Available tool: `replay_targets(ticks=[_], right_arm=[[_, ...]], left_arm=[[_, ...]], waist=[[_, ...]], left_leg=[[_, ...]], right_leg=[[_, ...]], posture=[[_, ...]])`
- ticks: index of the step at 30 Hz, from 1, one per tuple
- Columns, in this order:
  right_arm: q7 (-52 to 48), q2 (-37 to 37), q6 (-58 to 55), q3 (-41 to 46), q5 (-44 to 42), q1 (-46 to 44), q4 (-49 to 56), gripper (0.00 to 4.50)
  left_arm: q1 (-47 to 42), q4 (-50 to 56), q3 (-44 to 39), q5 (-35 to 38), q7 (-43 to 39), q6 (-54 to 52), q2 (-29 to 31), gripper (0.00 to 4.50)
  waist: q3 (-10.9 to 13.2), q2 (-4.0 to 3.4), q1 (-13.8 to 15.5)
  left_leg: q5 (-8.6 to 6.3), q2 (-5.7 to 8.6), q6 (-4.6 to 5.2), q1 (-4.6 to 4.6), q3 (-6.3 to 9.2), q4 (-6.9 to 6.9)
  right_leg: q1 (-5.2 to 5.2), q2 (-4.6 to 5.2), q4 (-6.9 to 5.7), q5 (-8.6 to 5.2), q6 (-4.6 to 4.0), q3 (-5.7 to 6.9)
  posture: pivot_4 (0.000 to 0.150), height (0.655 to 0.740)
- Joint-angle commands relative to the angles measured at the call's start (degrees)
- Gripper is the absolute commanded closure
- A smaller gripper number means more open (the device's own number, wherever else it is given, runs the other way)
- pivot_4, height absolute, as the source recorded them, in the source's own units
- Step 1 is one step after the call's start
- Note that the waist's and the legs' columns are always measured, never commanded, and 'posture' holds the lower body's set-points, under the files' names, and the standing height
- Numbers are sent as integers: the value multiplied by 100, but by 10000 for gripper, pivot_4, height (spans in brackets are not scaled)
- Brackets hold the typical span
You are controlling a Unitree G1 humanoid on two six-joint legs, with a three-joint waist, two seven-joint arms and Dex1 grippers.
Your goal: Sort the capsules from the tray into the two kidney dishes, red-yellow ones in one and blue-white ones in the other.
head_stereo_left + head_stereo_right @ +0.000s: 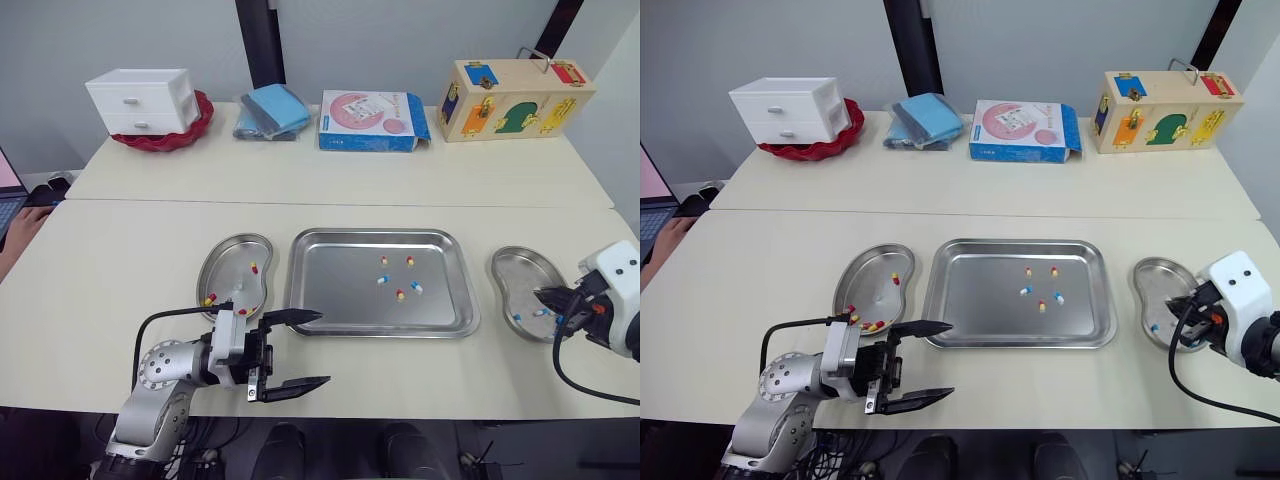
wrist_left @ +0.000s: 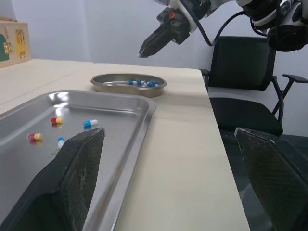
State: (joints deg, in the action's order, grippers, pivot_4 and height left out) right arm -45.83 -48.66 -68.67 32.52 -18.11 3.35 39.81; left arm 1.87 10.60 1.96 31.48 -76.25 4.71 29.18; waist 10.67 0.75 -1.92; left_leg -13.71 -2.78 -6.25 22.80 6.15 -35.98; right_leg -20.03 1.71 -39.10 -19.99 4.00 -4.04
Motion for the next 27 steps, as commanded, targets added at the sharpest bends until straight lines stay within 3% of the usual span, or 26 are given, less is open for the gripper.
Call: replay_targets(ticks=[1,11,16,21,27], right_arm=[[321,-75,96,59,65,-38,-39,41740],[562,-385,692,-58,243,311,-225,16208],[422,-373,1140,0,173,501,-142,368],[169,-95,2052,122,19,791,-108,368],[102,597,3295,-48,-1,1185,-198,368]], left_arm=[[-54,1,-8,43,-44,179,-46,0],[45,65,-69,36,77,226,-39,0],[276,396,-324,41,578,-60,137,0],[614,818,-666,-147,1269,-412,402,0],[1332,1113,-1994,-15,2217,-1230,900,0]], waist=[[0,0,4],[0,0,8],[0,0,8],[0,1,7],[0,1,8]], left_leg=[[0,0,0,0,0,0],[0,0,0,0,1,0],[0,0,0,1,1,0],[0,-1,0,-1,2,0],[0,-3,0,-2,6,2]], right_leg=[[0,0,0,0,0,0],[1,0,1,0,0,0],[1,0,1,0,0,1],[3,0,1,0,1,1],[4,0,1,-1,1,4]], posture=[[1500,7400],[1500,7400],[1500,7400],[1500,7400],[1500,7400]])
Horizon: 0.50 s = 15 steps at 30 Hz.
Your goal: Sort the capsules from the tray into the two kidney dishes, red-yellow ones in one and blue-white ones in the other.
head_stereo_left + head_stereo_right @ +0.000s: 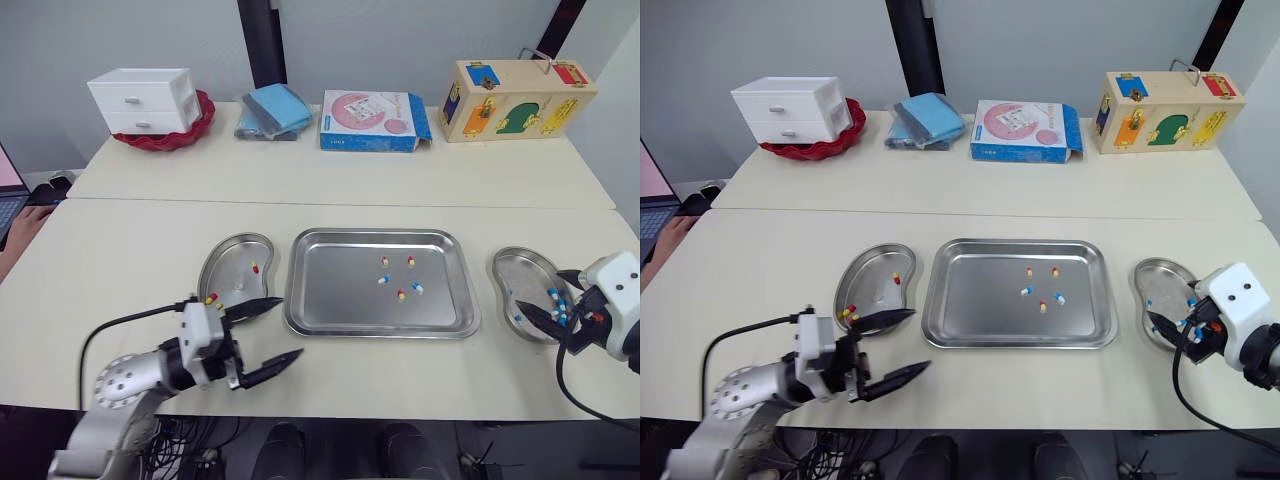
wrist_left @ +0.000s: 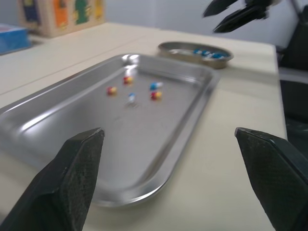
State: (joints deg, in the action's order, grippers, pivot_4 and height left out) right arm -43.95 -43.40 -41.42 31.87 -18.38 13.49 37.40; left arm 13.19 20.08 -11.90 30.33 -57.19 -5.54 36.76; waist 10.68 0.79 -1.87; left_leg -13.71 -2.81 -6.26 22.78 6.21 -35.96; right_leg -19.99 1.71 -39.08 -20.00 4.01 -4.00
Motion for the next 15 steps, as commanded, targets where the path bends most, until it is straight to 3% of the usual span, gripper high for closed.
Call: replay_targets(ticks=[1,8,15], right_arm=[[-140,154,818,-48,24,248,1,368],[-809,357,2098,-45,4,1257,-244,368],[-1255,302,2185,139,-332,1881,-479,368]], left_arm=[[308,73,-824,86,380,-224,175,0],[1166,-994,-1919,-196,344,-246,468,0],[1662,-1393,-2148,-202,148,-218,418,0]], waist=[[-2,-3,4],[-4,3,2],[-7,9,6]], left_leg=[[0,2,0,0,-4,0],[0,1,-1,-6,-7,2],[0,0,-1,-17,-7,2]], right_leg=[[0,3,0,0,0,-2],[2,2,1,-1,0,-2],[16,3,2,-1,-2,-1]], posture=[[1500,7400],[1500,7400],[1500,7400]])
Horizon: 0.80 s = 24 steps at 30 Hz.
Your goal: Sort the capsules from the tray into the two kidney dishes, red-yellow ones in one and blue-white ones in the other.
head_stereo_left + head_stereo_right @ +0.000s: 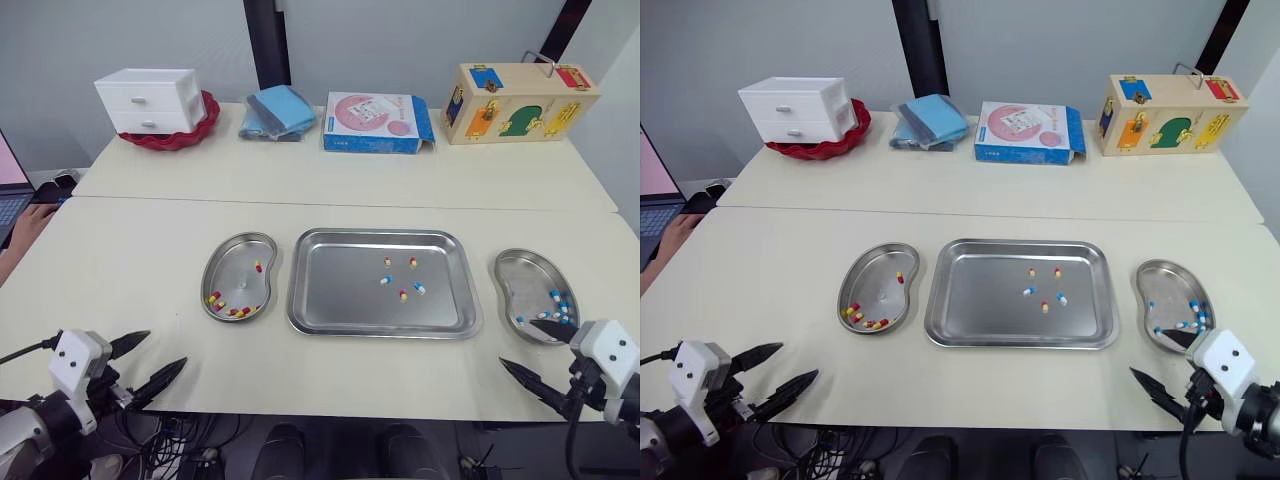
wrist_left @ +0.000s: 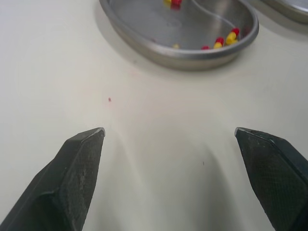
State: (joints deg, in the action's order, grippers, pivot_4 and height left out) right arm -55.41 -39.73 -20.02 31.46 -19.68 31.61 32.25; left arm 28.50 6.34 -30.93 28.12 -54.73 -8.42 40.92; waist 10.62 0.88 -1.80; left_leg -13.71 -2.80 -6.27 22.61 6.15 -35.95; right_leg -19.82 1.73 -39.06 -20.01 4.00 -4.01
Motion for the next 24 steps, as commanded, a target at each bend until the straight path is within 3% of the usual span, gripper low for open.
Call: replay_targets(ticks=[1,24], right_arm=[[-126,-71,49,151,-209,102,29,368],[-210,-42,813,-313,0,255,-521,368]], left_arm=[[183,-27,-256,19,-112,80,-12,0],[46,965,-110,206,-21,-269,-56,0]], waist=[[-1,1,-2],[-9,14,2]], left_leg=[[0,0,0,-5,0,1],[0,0,-1,-21,-3,1]], right_leg=[[6,0,0,-1,-1,-1],[22,1,3,-2,-1,-4]], posture=[[1500,7400],[1500,7400]])
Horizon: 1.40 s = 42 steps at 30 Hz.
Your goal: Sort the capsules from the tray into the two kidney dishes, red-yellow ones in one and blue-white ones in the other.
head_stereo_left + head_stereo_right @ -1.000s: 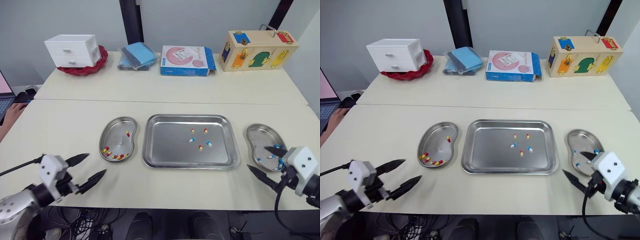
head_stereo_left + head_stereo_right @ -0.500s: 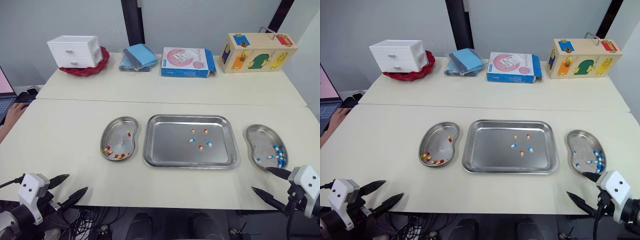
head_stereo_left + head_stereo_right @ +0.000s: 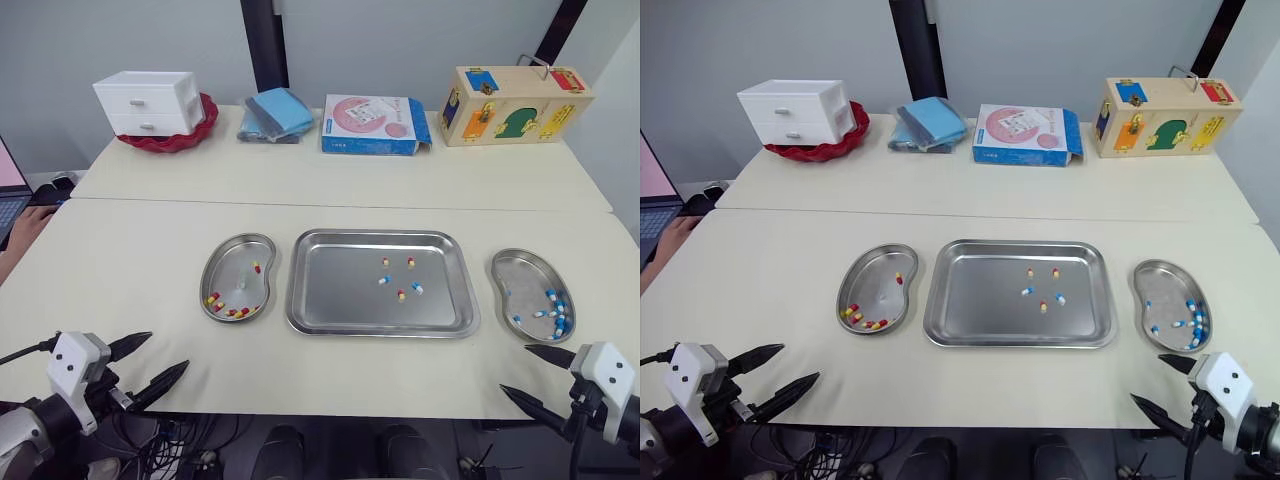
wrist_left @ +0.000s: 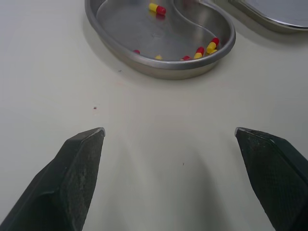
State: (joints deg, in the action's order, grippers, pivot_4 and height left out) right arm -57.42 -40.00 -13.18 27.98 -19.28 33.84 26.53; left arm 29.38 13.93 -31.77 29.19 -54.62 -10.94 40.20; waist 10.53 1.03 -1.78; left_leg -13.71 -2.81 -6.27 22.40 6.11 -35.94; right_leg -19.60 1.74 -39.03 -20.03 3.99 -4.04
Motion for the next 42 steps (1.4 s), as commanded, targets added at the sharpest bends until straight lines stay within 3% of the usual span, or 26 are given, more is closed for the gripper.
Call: replay_targets(ticks=[1,11,21,42], right_arm=[[-3,-14,147,22,-35,35,50,368],[102,31,236,-63,-12,81,122,368],[180,95,333,-93,-17,173,166,368],[552,227,490,-450,7,89,365,368]], left_arm=[[-82,248,16,106,-36,-31,12,0],[-430,301,384,106,-149,-36,-94,0],[-601,106,764,29,-892,542,-78,0],[-703,1053,1301,260,-534,196,-280,0]], waist=[[0,0,0],[0,0,1],[0,0,3],[-1,-2,5]], left_leg=[[0,0,0,0,0,0],[0,0,0,-3,1,0],[0,0,0,-5,0,-1],[0,0,0,-7,1,-1]], right_leg=[[0,0,0,0,0,0],[4,0,0,0,0,0],[7,0,0,0,0,0],[10,0,0,0,1,0]], posture=[[1500,7400],[1500,7400],[1500,7400],[1500,7400]])
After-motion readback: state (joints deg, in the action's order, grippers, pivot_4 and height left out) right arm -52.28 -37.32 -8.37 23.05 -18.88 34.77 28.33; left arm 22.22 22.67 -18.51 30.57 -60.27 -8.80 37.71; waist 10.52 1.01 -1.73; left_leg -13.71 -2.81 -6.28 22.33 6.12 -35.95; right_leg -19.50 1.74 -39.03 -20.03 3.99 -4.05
